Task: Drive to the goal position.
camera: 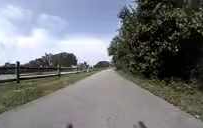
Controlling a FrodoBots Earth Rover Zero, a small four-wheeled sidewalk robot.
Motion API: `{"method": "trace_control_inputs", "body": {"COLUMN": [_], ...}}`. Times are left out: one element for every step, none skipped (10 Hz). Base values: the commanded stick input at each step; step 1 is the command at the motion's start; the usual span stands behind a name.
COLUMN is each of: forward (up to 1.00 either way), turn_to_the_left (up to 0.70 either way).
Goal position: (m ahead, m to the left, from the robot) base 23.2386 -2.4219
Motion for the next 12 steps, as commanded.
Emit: {"method": "trace_control_inputs", "body": {"forward": [0.7, 0.7, 0.7, 0.7, 0.7, 0.7, 0.7, 0.7, 0.7, 0.7, 0.7, 0.7], "turn_to_the_left": [0.0, 0.0, 0.0, 0.0, 0.0, 0.0, 0.0, 0.0, 0.0, 0.0, 0.0, 0.0]}}
